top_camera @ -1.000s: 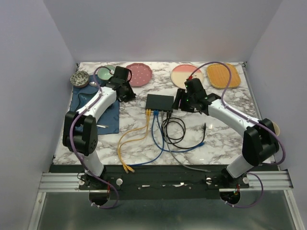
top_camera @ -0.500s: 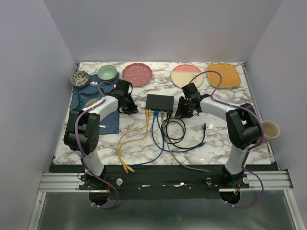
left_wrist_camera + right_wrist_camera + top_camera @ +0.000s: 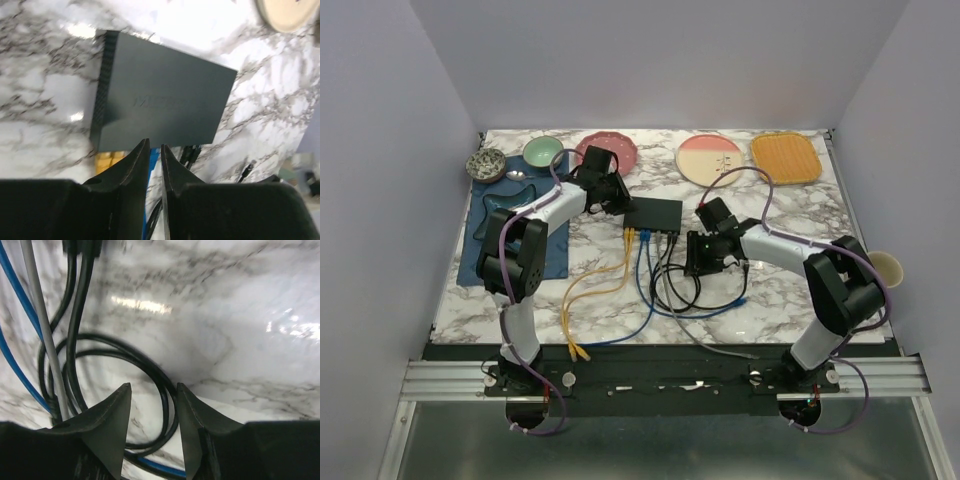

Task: Pull the plug from the switch port

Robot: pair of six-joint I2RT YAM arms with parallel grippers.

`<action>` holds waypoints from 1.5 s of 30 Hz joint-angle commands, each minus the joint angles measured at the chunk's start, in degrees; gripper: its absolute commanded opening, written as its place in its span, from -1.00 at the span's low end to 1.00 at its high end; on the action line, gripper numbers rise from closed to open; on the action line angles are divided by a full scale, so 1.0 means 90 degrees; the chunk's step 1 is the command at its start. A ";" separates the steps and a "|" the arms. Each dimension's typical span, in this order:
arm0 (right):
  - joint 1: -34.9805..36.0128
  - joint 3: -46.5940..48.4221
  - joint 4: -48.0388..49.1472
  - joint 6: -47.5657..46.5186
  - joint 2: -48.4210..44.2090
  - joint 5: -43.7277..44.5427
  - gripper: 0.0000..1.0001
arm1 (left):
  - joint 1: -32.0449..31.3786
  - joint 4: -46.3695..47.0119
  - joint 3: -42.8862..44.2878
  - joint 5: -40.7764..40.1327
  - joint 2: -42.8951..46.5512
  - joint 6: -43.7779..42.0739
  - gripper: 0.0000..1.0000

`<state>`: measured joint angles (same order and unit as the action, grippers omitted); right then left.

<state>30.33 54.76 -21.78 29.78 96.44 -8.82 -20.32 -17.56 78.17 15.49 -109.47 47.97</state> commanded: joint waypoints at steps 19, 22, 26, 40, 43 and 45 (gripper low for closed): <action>-0.0966 0.1353 0.0839 0.1680 0.0528 0.0230 -0.29 | 0.0460 -0.0538 0.0631 -0.1661 -0.0278 0.0490 -0.45; -0.1016 0.1678 0.0974 0.1993 0.1060 0.0130 -0.34 | 0.0558 -0.0491 0.0261 -0.1672 -0.0259 0.0743 -0.45; -0.1026 0.2147 0.0975 0.2091 0.1899 -0.0103 -0.36 | 0.0656 -0.0139 -0.0072 -0.1379 -0.0307 0.0872 -0.45; -0.1016 0.1866 0.1227 0.2072 0.2234 -0.0719 -0.38 | 0.0216 0.0711 -0.0892 -0.0344 -0.0572 0.1165 -0.45; -0.0977 0.1670 0.1355 0.2111 0.2146 -0.0817 -0.38 | 0.0187 0.0770 -0.1145 -0.0314 -0.0376 0.1165 -0.45; -0.0938 0.1533 0.1375 0.2092 0.2058 -0.0836 -0.38 | 0.0148 0.0808 -0.1273 -0.0363 -0.0201 0.1165 -0.45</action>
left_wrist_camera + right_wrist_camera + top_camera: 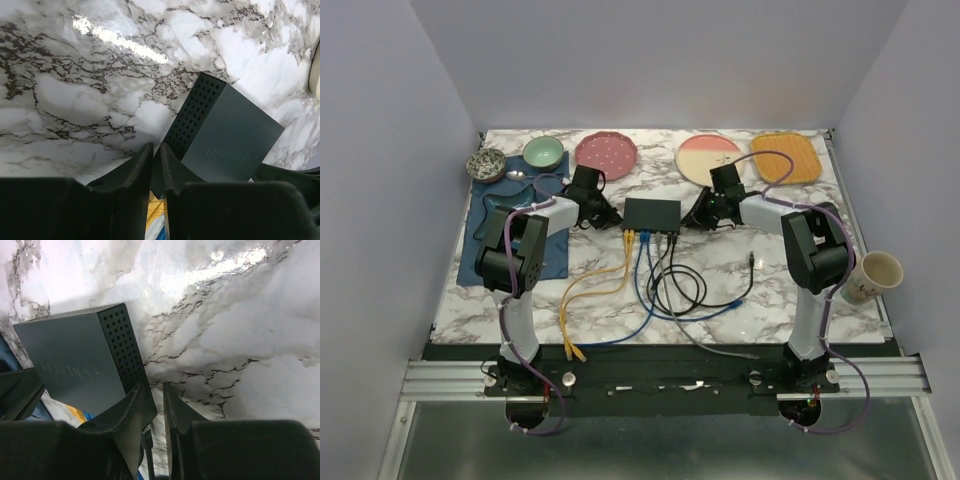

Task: Pull the plug from the switch port

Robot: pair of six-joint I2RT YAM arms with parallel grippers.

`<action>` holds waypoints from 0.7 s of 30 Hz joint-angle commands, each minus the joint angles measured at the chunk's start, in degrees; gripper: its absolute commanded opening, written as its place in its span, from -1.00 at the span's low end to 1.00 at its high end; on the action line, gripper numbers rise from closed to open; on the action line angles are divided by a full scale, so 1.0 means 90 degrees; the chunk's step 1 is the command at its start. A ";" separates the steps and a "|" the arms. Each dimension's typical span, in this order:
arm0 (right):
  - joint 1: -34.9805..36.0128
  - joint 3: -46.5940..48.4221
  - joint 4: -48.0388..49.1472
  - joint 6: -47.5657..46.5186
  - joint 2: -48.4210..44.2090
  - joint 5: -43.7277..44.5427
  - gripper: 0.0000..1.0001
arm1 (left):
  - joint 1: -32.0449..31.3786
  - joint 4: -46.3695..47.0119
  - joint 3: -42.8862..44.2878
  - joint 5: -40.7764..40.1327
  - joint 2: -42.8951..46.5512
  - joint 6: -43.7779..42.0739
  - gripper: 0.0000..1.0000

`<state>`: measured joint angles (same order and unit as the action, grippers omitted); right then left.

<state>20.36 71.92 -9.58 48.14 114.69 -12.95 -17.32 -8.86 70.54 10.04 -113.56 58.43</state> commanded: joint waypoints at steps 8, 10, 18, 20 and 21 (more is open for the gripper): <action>0.0170 -0.0939 -0.0117 -0.0280 -0.0838 0.0471 -0.24 | -0.0234 -0.0177 -0.0992 -0.0343 0.0966 -0.0047 -0.45; 0.0179 -0.1232 -0.0204 -0.0514 -0.1423 0.0890 -0.20 | -0.0224 -0.0275 -0.1196 -0.0917 0.1551 -0.0145 -0.46; 0.0374 -0.2189 0.0116 -0.1549 -0.3416 0.2426 0.70 | -0.0312 0.0769 -0.1259 -0.2027 0.2863 -0.0633 0.97; 0.0365 -0.2569 0.0643 -0.1366 -0.3622 0.2231 1.00 | -0.0292 0.0702 -0.0858 -0.1597 0.2541 -0.0585 0.97; 0.0345 -0.2629 0.0771 -0.1132 -0.3632 0.1843 1.00 | -0.0283 0.0885 -0.0691 -0.1014 0.2230 -0.0614 0.97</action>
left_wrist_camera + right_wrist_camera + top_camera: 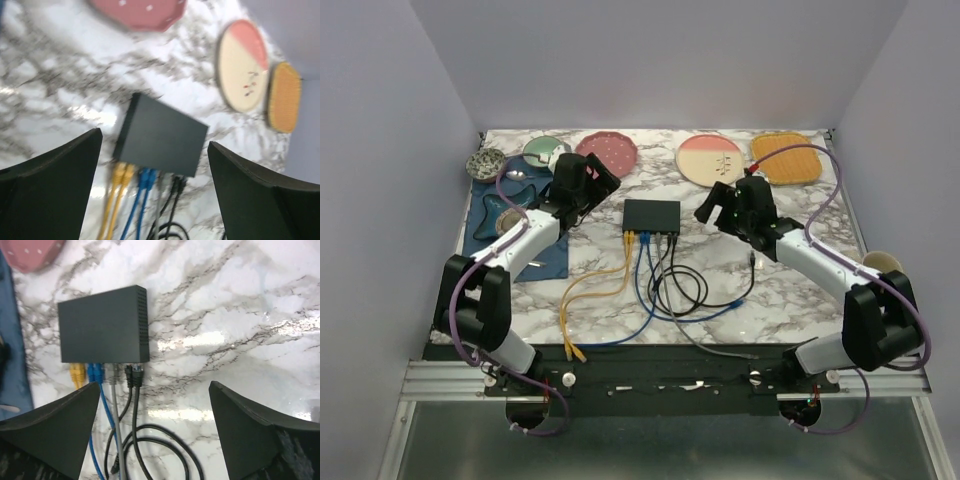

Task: Pull the plug from the switch port

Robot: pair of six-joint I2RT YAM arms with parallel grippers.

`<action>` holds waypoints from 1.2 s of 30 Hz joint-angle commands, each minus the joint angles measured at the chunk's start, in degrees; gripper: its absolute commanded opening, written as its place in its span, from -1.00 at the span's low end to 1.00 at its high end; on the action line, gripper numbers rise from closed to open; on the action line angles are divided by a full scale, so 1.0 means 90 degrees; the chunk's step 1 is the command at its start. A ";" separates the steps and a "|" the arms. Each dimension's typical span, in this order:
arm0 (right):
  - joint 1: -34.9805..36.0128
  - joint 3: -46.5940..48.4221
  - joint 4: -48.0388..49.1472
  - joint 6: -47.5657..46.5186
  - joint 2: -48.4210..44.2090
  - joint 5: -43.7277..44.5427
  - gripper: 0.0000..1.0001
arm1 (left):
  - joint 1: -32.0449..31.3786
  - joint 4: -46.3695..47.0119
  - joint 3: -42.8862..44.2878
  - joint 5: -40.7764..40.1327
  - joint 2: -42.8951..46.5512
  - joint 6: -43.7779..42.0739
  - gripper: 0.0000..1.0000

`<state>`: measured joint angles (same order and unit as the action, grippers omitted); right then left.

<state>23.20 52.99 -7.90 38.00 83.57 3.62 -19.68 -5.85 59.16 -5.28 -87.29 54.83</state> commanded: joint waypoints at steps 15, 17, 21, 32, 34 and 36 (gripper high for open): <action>-0.0019 -0.1367 0.4433 0.0806 0.0831 -0.3214 0.70 | -0.0167 0.2729 0.1659 0.3418 -0.2899 -0.0086 -0.01; -0.0048 -0.1269 0.4335 0.0982 0.1172 -0.3399 0.58 | -0.0176 0.2739 0.1660 0.3438 -0.2938 -0.0096 -0.04; -0.0146 -0.1532 0.4831 0.1606 0.1690 -0.3527 0.45 | -0.0215 0.2681 0.1660 0.3564 -0.3045 -0.0086 -0.08; -0.0254 -0.1738 0.6649 0.2965 0.2882 -0.3615 0.17 | -0.0215 0.2056 0.1591 0.3614 -0.3280 -0.0145 -0.27; -0.0273 -0.1708 0.6640 0.2956 0.2921 -0.3479 0.15 | -0.0215 0.2056 0.1640 0.3662 -0.3397 -0.0067 -0.33; -0.0293 -0.1708 0.6572 0.2956 0.2931 -0.3371 0.11 | -0.0225 0.2056 0.1669 0.3731 -0.3504 -0.0047 -0.35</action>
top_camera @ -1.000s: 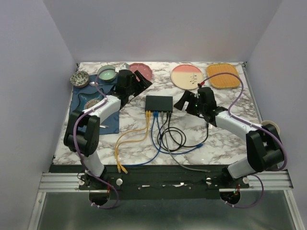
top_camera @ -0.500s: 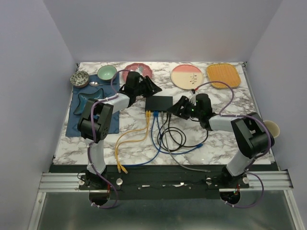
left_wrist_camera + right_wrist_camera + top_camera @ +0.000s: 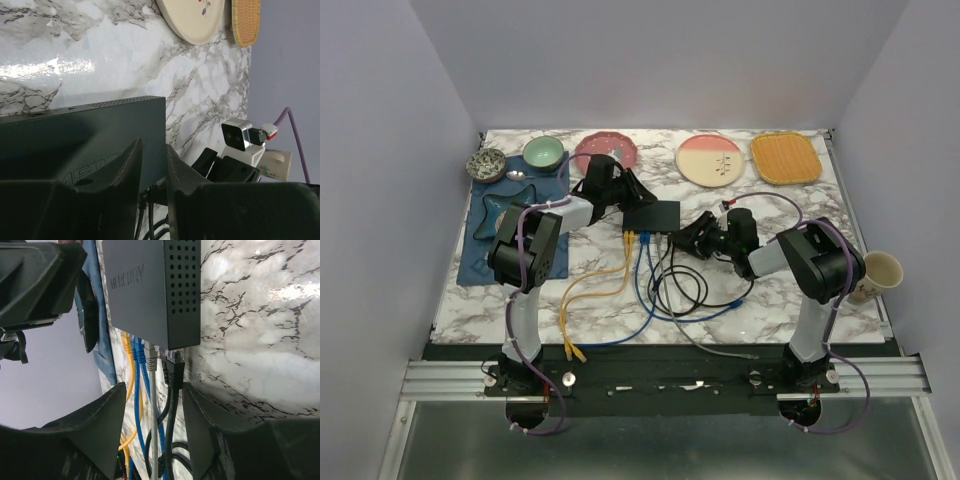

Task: Pull the plug from the switch port

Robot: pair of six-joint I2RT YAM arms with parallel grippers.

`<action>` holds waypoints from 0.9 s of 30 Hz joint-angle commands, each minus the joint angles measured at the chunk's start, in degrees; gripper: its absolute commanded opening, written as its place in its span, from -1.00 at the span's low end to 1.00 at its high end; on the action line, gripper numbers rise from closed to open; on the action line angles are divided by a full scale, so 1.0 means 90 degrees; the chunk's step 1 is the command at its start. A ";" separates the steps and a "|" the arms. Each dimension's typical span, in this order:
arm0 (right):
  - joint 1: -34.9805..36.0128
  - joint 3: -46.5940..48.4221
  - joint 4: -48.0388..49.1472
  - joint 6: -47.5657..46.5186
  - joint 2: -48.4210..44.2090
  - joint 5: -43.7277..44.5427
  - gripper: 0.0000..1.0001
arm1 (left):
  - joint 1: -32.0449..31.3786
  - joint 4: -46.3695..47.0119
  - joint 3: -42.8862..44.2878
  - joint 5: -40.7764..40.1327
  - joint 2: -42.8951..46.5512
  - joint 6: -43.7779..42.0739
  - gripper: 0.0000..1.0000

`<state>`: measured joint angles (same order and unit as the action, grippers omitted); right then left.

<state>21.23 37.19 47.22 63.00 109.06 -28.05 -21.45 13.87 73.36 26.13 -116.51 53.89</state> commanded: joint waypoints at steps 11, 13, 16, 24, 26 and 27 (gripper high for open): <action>-0.0133 0.0282 -0.0207 0.0158 0.0353 0.0470 -0.08 | -0.0028 -0.0301 0.0071 0.0231 -0.0385 0.0067 -0.41; -0.0143 0.0350 -0.0518 0.0090 0.0324 0.0558 -0.08 | -0.0028 -0.0301 0.0061 0.0251 -0.0375 0.0077 -0.41; -0.0143 0.0341 -0.0657 0.0070 0.0295 0.0656 -0.07 | -0.0019 -0.0262 0.0061 0.0251 -0.0355 0.0077 -0.41; -0.0152 0.0614 -0.0706 0.0050 0.0539 0.0724 -0.11 | -0.0028 -0.0145 0.0071 0.0368 -0.0433 0.0184 -0.41; -0.0162 0.0672 -0.0725 0.0060 0.0578 0.0715 -0.18 | -0.0028 -0.0144 0.0042 0.0368 -0.0443 0.0204 -0.41; -0.0152 0.0692 -0.0754 0.0060 0.0559 0.0724 -0.21 | -0.0028 -0.0135 0.0032 0.0387 -0.0434 0.0204 -0.41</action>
<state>20.14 42.11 43.11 64.45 112.38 -23.83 -21.50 12.25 73.36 27.31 -119.57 54.98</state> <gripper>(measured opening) 0.415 0.296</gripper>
